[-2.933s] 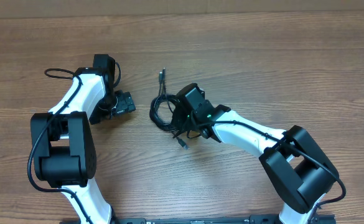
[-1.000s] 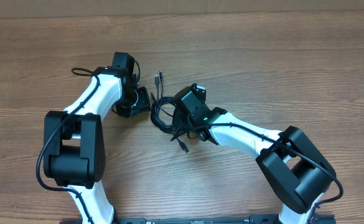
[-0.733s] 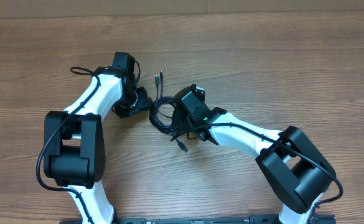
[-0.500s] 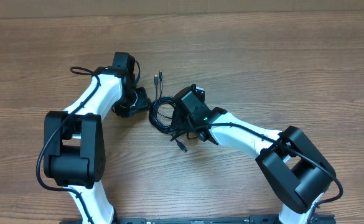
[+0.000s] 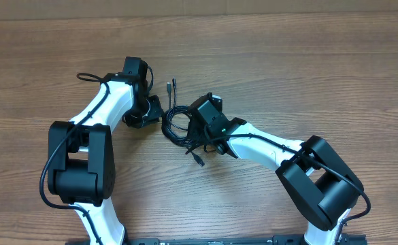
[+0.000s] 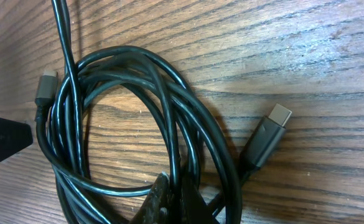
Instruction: Untangle cables
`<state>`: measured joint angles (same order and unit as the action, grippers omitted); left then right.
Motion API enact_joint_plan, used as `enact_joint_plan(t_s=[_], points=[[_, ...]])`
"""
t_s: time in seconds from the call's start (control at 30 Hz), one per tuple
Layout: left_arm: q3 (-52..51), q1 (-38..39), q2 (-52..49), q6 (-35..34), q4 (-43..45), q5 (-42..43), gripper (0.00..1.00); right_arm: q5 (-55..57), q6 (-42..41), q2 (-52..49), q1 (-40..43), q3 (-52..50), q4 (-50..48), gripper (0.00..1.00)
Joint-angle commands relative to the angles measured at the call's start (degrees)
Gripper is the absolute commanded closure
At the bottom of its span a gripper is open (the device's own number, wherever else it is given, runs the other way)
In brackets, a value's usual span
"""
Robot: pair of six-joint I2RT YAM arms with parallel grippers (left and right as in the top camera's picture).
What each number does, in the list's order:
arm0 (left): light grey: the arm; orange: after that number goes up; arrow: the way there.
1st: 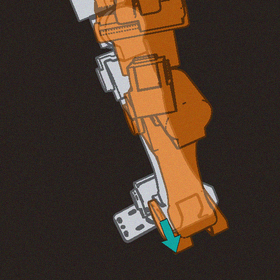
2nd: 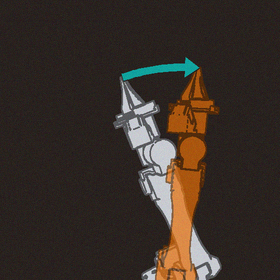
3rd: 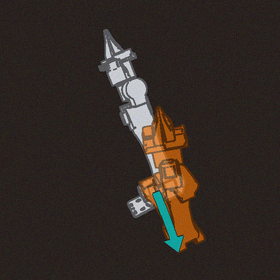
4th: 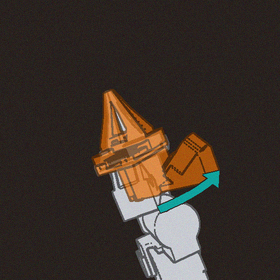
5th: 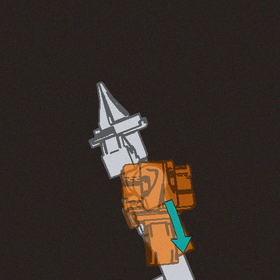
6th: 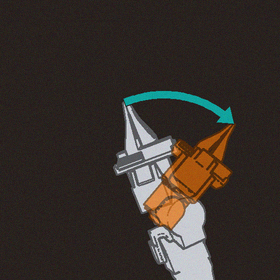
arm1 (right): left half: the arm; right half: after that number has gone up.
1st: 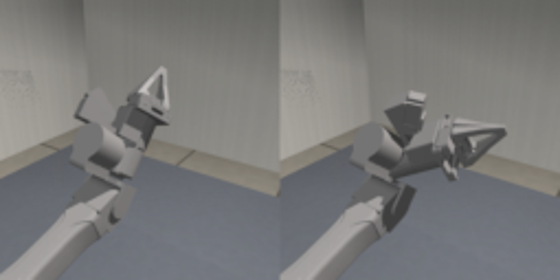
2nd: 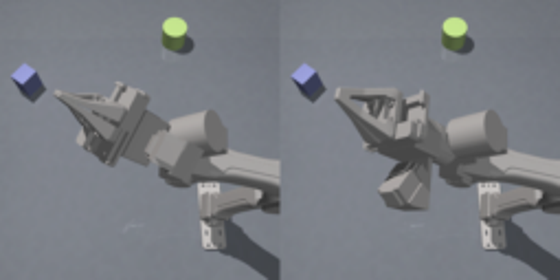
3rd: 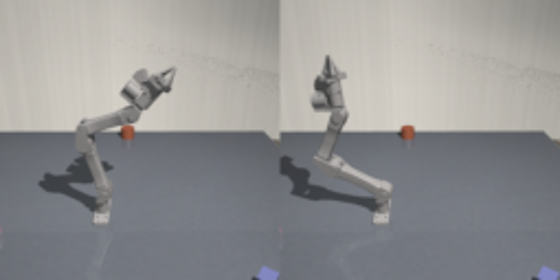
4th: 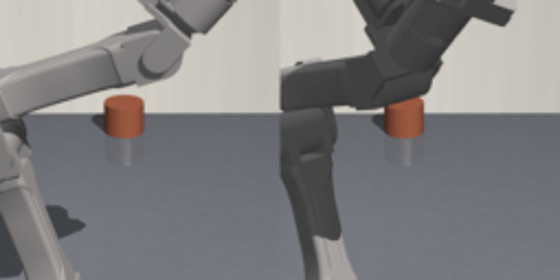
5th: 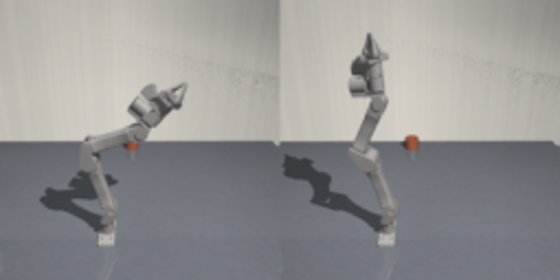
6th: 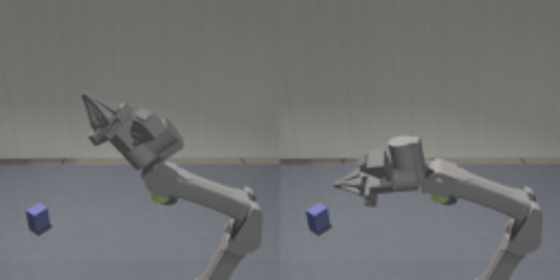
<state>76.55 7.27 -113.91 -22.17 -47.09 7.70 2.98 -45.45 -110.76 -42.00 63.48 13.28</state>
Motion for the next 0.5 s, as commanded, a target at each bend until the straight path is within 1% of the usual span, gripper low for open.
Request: enact_joint_plan(t_s=[0.0,0.07,0.1,0.23,0.3,0.37,0.47], points=[[0.8,0.3,-0.4,0.4,0.0,-0.7,0.87,-0.1,0.8,-0.6,0.0,-0.2,-0.2,0.96],[0.8,0.3,-0.4,0.3,0.0,-1.9,0.94,-0.1,0.8,-0.6,0.0,-0.2,-0.2,0.96],[0.8,0.3,-0.4,0.3,0.0,-3.5,0.96,-0.1,0.8,-0.6,0.0,-0.2,-0.2,0.96],[0.8,0.3,-0.4,0.3,-0.8,-9.8,0.96,-0.1,0.8,-0.6,0.0,-0.2,-0.2,0.96],[0.8,0.3,-0.4,0.3,-2.2,-17.6,0.93,-0.1,0.8,-0.6,0.0,-0.2,-0.2,0.96],[0.8,0.2,-0.4,-0.7,-3.4,-22.8,0.88,-0.8,0.8,-0.6,0.0,-0.2,-0.2,0.96],[0.8,-0.2,-0.4,-2.1,-3.9,-23.9,0.82,-2.6,2.5,-0.6,0.0,-0.2,-1.0,0.96]])
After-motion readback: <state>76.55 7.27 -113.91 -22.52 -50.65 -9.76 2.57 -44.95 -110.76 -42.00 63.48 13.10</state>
